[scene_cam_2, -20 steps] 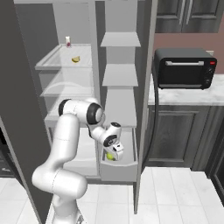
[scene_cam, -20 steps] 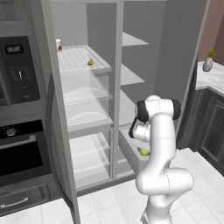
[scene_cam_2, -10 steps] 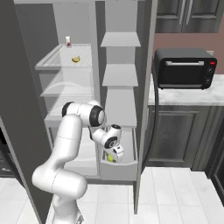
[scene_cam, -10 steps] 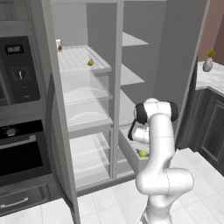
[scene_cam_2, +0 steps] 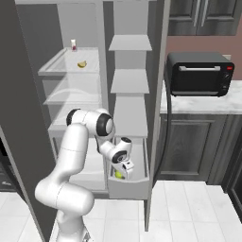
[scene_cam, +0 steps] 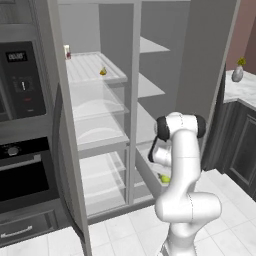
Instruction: Take the pear and lemon wedge from the fridge shelf and place them in the freezer drawer to begin freezing them.
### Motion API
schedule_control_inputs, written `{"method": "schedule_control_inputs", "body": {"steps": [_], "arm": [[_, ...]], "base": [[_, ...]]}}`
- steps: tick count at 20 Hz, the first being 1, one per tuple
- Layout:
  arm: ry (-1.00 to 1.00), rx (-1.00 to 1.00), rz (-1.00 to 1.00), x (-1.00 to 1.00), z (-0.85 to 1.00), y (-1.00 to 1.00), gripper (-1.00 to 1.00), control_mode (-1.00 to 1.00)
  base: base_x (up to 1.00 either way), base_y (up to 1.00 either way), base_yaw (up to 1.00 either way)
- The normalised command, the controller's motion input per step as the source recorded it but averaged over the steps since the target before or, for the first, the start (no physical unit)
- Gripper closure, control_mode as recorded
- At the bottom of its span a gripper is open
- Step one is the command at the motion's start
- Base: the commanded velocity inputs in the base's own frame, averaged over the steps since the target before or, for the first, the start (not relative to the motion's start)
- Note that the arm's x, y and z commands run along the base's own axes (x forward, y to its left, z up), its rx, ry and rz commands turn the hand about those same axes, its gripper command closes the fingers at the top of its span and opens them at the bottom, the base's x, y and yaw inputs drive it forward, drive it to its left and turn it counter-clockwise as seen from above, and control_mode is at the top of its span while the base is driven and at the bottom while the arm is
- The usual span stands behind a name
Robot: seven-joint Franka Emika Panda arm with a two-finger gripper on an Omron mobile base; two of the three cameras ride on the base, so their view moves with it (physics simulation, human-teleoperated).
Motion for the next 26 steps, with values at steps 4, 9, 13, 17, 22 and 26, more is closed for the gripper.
{"method": "schedule_control_inputs", "body": {"steps": [4, 9, 13, 17, 22, 26], "arm": [[0.00, 0.00, 0.00, -0.79, -0.27, 0.08, -1.00, -1.00], [0.00, 0.00, 0.00, -0.47, -0.04, 0.01, -1.00, -1.00], [-0.03, 0.00, 0.00, -0.10, 0.19, 0.00, -1.00, -1.00], [-0.08, -0.01, 0.00, 0.00, 0.52, 0.00, -1.00, -1.00], [-0.15, -0.04, 0.00, -0.02, 0.79, 0.04, -1.00, -1.00], [-0.22, -0.11, 0.00, -0.21, 1.00, 0.23, -1.00, -1.00]], "base": [[0.00, 0.00, 0.00], [0.00, 0.00, 0.00], [0.00, 0.00, 0.00], [0.00, 0.00, 0.00], [0.00, 0.00, 0.00], [0.00, 0.00, 0.00]]}}
